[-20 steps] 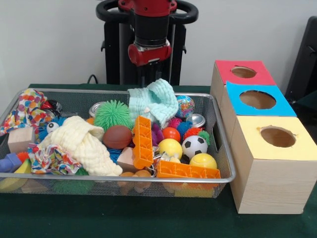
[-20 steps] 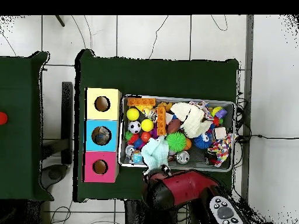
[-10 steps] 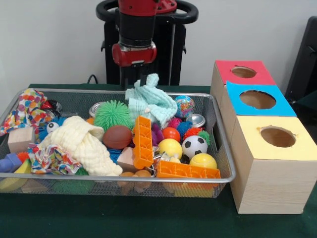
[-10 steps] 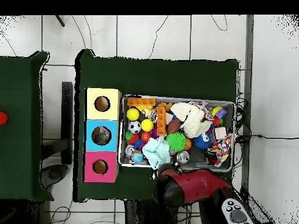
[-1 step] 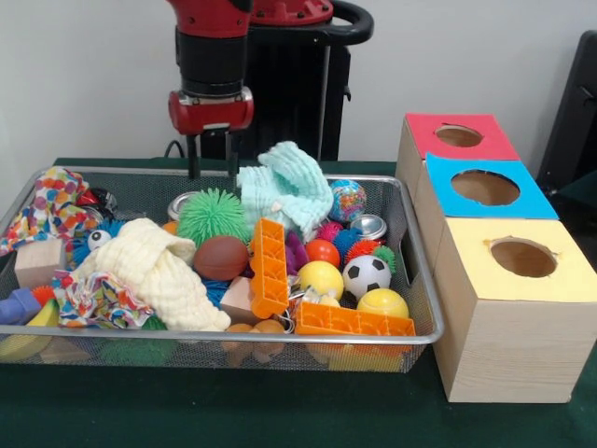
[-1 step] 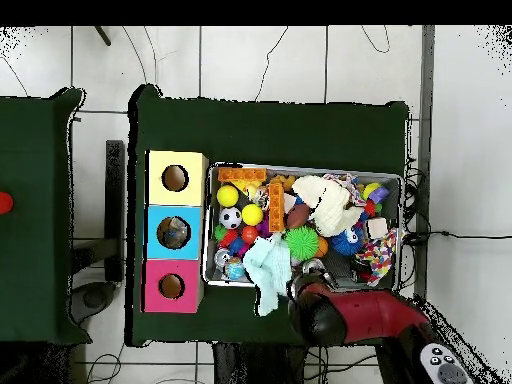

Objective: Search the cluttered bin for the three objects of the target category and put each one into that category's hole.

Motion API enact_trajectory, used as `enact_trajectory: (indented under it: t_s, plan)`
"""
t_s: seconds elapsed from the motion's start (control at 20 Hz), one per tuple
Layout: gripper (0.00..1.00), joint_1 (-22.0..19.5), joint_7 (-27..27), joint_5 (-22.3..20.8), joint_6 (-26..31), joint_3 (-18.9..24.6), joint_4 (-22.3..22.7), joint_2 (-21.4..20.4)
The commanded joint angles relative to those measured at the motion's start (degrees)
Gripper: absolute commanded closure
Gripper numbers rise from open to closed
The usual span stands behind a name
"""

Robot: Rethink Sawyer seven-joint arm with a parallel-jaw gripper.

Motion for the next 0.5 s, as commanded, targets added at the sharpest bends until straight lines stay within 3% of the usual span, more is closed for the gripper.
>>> enact_trajectory:
  t_s: [0.05, 0.3, 0.5]
  plan:
    - [0.00, -4.1, -5.8, -3.8, 0.5, 11.5, -8.4, 2.2]
    - [0.00, -10.0, -7.9, -4.1, 0.5, 19.9, -7.0, 3.2]
    - [0.00, -9.1, -6.0, -6.0, -0.4, 19.9, -8.4, 2.2]
